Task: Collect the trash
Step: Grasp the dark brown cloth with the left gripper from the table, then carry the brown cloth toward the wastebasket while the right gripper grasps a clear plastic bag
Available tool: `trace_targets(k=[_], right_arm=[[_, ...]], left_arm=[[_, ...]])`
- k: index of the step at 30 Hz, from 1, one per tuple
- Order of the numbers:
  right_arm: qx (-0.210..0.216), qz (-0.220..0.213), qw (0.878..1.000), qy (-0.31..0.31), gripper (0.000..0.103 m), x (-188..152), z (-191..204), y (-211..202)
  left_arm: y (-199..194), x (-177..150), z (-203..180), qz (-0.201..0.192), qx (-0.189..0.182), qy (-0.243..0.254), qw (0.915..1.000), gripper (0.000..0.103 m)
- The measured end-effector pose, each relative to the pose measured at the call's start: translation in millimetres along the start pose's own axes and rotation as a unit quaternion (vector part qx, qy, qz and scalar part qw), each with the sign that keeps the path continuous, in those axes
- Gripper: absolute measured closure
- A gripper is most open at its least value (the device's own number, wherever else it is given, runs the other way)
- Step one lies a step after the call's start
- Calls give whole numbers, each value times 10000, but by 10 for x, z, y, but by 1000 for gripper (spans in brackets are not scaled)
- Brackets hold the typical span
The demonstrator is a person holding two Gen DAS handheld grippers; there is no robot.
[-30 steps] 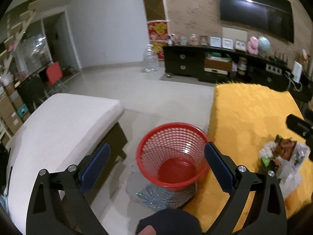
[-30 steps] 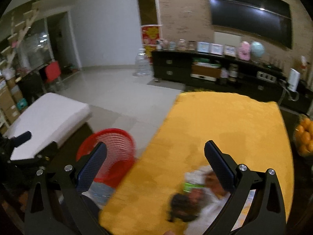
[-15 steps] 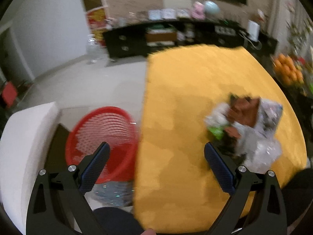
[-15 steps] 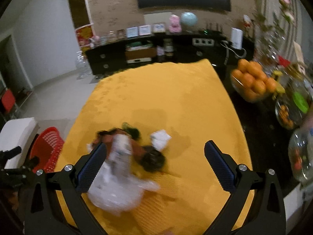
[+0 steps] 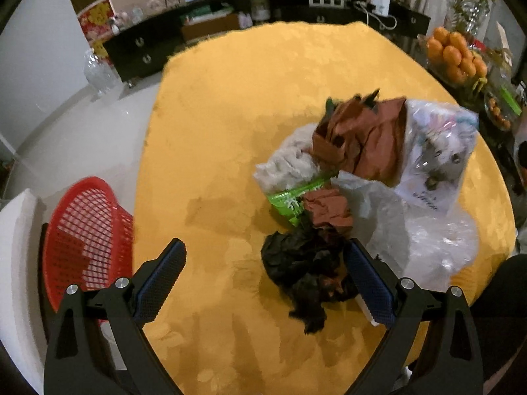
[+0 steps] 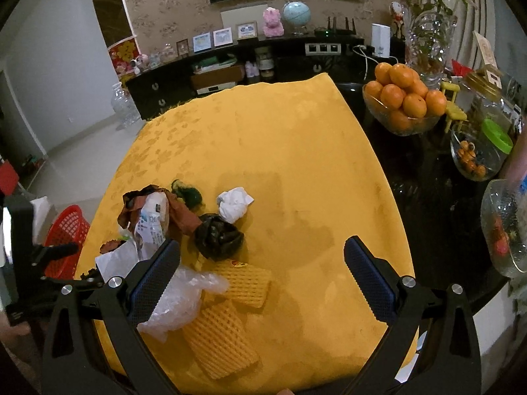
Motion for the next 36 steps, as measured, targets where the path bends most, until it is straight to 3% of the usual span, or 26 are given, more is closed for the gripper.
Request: trace_targets(k=[3,6,8,9,18,23,25,31,36], right_arm=[[28,54,10000,-17,6,-10,17,35],[56,115,9999,-67,6,-22,54,84],[83,143,9998,-133,6,-28,100,100],[94,151,9997,-163,6,-28,116,107],[548,109,9972,-491,7,66,455,192],[824,212,9943,-648,12,90,704,358],[917,316,9923,-767,28,86,810,447],[871,665,9893,-964,65,4,932,660],[897,564,9893,-1007,78,51,967,606]], left_arm=[[104,-28,-64,139,-196,31,9997,11],[178,-59,-103,230,-386,-4,9990,28],[227,-83,-113,311,-498,-49,9983,51],[245,-97,-108,344,-556,-87,9978,54],[-132,-77,214,-121,-729,-705,9948,56],[-471,-85,494,-461,-527,-946,9930,56],[-607,-85,611,-596,-393,-1024,9922,56],[-829,-97,931,-853,-161,-1260,9882,56],[-978,-138,1155,-1029,-39,-1485,9835,56]])
Point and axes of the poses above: each gripper's, at about its wrist camera, not at the fingertips, and y roughly the way its jaws point, z to its left, x to its top, the point moved 6 cm from there along y, roughly the way its jaws point, and after that the axes turned 8 degrees about x, right-handed, at the moved point
